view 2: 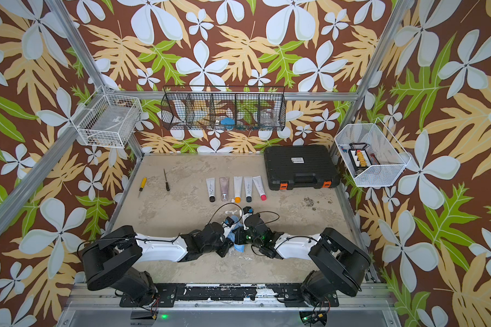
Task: Wipe the surface of the toothpaste tube
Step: Wipe the dirt from the toothpaste tube.
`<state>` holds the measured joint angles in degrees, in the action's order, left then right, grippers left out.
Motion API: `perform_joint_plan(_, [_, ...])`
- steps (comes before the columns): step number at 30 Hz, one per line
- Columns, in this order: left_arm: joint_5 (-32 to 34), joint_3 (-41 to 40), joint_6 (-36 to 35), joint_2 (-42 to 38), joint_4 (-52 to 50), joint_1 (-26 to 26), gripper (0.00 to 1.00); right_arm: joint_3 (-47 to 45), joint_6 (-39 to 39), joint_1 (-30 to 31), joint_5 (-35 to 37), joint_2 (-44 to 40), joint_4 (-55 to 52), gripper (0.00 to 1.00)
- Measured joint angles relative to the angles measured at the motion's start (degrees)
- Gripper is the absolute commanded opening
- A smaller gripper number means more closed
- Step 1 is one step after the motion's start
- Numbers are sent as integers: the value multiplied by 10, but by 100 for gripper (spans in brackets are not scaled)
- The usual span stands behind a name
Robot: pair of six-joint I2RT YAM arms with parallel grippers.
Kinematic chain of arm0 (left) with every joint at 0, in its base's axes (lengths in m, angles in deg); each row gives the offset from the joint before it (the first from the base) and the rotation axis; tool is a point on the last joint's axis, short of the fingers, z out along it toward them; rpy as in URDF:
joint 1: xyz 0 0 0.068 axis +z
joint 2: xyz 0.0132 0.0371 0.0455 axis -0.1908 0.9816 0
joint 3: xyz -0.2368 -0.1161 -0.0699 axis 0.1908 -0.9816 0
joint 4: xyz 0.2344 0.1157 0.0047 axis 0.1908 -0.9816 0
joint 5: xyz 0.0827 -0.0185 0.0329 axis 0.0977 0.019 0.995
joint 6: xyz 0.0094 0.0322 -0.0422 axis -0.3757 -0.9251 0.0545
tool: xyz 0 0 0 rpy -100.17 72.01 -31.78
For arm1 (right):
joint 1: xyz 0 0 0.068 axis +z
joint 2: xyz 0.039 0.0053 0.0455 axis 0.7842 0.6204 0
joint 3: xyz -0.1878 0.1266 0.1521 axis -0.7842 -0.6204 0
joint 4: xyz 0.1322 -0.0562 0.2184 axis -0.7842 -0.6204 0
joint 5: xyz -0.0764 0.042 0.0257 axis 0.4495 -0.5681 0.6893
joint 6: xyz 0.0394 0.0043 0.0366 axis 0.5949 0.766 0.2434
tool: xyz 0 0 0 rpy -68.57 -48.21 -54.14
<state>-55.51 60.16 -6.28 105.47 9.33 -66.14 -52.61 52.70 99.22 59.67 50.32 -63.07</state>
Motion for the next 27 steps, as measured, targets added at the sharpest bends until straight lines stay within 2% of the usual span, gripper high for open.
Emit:
perform_joint_plan(14, [1,0,-1,0,0,0,7,-18,-11,-10,11,-3,11,0])
perform_joint_plan(27, [2,1,-3,0,-3,0,6,-10,-102,-139,40,-24,-82,0])
